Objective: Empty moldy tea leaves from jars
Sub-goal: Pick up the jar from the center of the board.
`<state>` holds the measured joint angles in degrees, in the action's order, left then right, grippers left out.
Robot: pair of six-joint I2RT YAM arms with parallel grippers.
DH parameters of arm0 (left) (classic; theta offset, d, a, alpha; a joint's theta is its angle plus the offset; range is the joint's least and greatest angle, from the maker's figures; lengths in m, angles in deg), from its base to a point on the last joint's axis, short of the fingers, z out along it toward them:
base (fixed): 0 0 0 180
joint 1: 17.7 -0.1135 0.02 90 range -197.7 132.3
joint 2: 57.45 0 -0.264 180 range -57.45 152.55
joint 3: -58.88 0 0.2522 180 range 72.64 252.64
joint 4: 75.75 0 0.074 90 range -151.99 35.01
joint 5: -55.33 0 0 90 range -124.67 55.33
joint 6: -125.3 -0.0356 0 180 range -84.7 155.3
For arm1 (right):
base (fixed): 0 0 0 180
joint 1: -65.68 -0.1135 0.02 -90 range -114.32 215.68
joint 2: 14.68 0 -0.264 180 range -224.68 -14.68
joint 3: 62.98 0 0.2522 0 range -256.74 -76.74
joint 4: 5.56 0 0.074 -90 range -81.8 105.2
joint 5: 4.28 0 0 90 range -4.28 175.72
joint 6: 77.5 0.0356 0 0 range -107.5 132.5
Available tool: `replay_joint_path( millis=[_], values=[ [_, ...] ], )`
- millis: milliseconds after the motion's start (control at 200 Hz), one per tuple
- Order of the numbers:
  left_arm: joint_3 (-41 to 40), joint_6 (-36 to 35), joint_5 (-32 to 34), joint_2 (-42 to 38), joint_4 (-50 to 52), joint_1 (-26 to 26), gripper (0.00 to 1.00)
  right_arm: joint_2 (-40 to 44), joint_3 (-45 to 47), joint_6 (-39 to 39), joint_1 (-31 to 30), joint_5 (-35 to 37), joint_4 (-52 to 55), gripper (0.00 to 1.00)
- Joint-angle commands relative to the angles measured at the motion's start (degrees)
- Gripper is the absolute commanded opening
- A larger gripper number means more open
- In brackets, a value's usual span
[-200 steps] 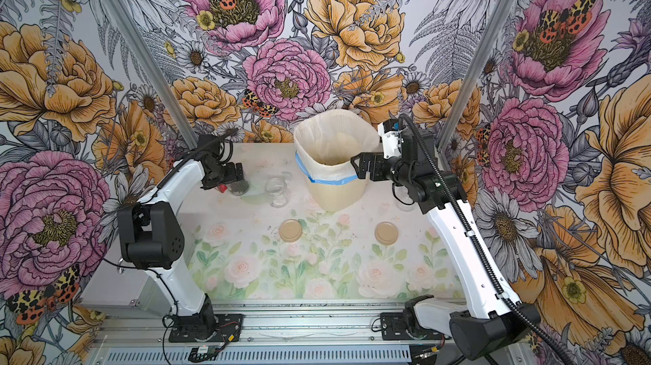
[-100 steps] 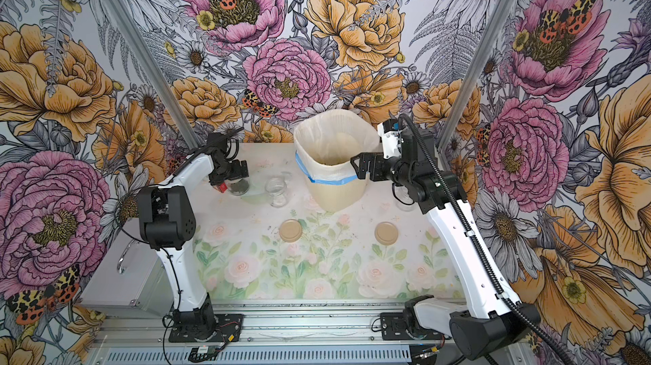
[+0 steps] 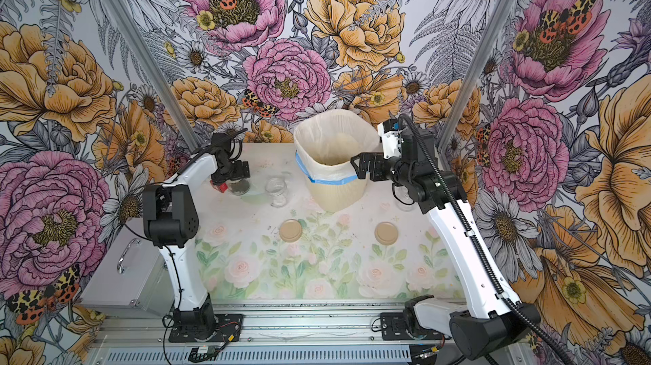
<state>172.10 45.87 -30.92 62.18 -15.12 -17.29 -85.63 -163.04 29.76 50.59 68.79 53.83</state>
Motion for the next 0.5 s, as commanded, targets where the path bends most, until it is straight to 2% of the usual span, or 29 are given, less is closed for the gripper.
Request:
replay_joint_path(
  millis=[0, 395, 495],
  values=[
    [1.97, 0.02, 1.17, 1.45, -0.47, 0.47, 0.96, 0.2, 0.61, -0.29, -0.32, 0.36, -0.63, 1.0],
    [2.49, -0.68, 3.11, 3.21, 0.06, 0.84, 0.94, 1.0, 1.0, 0.19, -0.33, 0.7, -0.62, 1.0],
    [2.58, -0.89, 3.2, 3.54, 0.21, 0.83, 0.87, 1.05, 1.22, 0.15, -0.3, 0.93, -0.6, 1.0]
  ],
)
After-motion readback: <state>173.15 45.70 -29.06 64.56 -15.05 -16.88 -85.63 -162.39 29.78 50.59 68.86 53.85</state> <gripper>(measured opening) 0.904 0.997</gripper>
